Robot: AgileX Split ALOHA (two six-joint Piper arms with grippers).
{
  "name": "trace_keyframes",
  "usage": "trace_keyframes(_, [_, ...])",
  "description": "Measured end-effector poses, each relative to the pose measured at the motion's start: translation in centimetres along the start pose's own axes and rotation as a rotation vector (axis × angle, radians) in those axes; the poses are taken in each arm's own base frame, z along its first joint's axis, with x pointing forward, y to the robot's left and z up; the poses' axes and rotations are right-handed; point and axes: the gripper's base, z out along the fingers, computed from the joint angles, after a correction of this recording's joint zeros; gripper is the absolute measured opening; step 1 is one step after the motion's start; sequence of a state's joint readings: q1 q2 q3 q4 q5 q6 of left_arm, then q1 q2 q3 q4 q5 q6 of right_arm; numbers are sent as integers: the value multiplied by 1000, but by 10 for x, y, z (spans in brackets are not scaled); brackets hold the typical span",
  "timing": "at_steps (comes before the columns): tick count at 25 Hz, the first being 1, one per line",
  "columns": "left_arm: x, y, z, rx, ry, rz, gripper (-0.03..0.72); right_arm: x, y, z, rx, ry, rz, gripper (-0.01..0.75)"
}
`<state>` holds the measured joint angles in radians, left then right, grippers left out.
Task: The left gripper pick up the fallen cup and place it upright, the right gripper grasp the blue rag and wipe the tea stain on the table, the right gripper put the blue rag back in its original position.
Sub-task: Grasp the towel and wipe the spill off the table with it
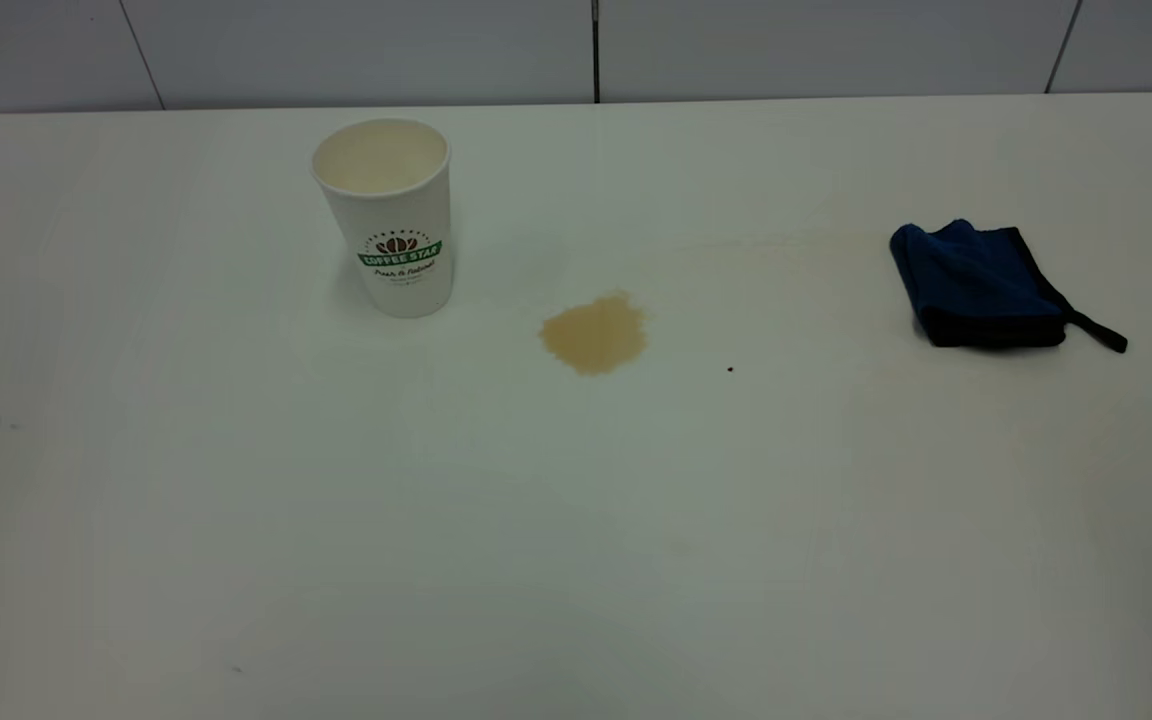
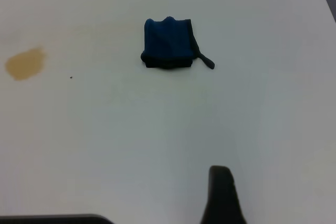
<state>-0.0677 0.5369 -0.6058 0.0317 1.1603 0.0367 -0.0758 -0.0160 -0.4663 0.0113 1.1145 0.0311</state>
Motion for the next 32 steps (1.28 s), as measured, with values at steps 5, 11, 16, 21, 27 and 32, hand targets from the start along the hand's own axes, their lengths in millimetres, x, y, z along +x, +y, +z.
trace_keyframes(5, [31,2,-7,-52,-144,-148,278,0,0,0,0,0,0,584])
trace_keyframes(11, [55,-1,-12,-63,-314,-186,277,0,0,0,0,0,0,584])
trace_keyframes(16, [69,-2,-12,-82,-396,-188,278,0,0,0,0,0,0,584])
trace_keyframes(21, [77,-3,-14,-90,-450,-189,278,0,0,0,0,0,0,584])
trace_keyframes(27, [78,-3,-12,-91,-455,-189,278,0,0,0,0,0,0,584])
trace_keyframes(32, [78,-3,-12,-92,-455,-188,278,0,0,0,0,0,0,584])
